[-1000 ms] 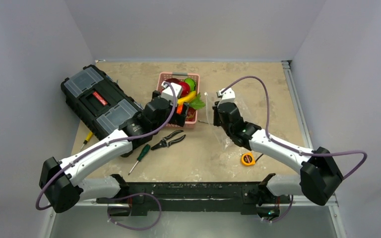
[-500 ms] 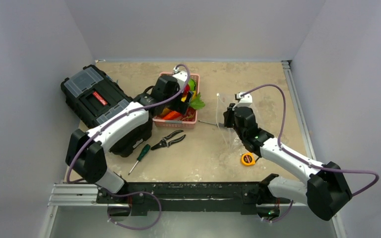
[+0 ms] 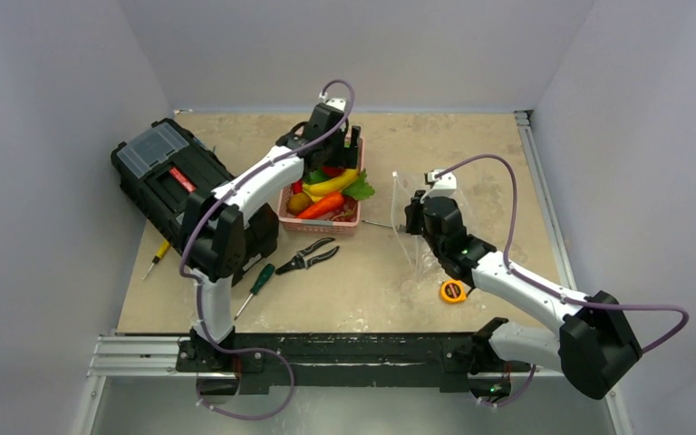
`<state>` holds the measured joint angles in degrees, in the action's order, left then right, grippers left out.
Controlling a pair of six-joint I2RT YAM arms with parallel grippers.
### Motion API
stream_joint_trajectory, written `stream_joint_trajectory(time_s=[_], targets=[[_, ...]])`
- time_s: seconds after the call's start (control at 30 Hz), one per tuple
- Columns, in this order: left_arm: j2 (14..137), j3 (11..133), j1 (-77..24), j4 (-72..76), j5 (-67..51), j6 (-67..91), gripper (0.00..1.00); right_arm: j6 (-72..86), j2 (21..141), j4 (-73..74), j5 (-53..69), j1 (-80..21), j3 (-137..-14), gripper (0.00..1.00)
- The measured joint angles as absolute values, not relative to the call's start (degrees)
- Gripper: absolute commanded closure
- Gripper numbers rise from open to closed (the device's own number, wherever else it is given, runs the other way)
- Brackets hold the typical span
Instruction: Place the food in the zip-top bag and seal the zipper
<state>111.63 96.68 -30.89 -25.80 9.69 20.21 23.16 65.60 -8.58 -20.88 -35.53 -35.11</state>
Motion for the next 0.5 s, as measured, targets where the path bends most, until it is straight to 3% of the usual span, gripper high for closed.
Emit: stream_joint_trajectory(time_s=[0.2,0.37,0.5], targets=[[118.2,101.7,-30.9,-25.8,14.8,23.6,0.3,23.2,65.7,-8.6,-21.6,-35.5,-35.1,1.0],[119.8,102.1,-30.9,-26.3,17.4,25.1,0.32,23.1,65.8,-8.6,-21.6,-35.5,-35.1,1.0],[119.9,102.7,-30.9,-26.9,18.3,25.8,0.4,23.1,66.2,-8.7,-21.6,-35.5,-35.1,1.0]])
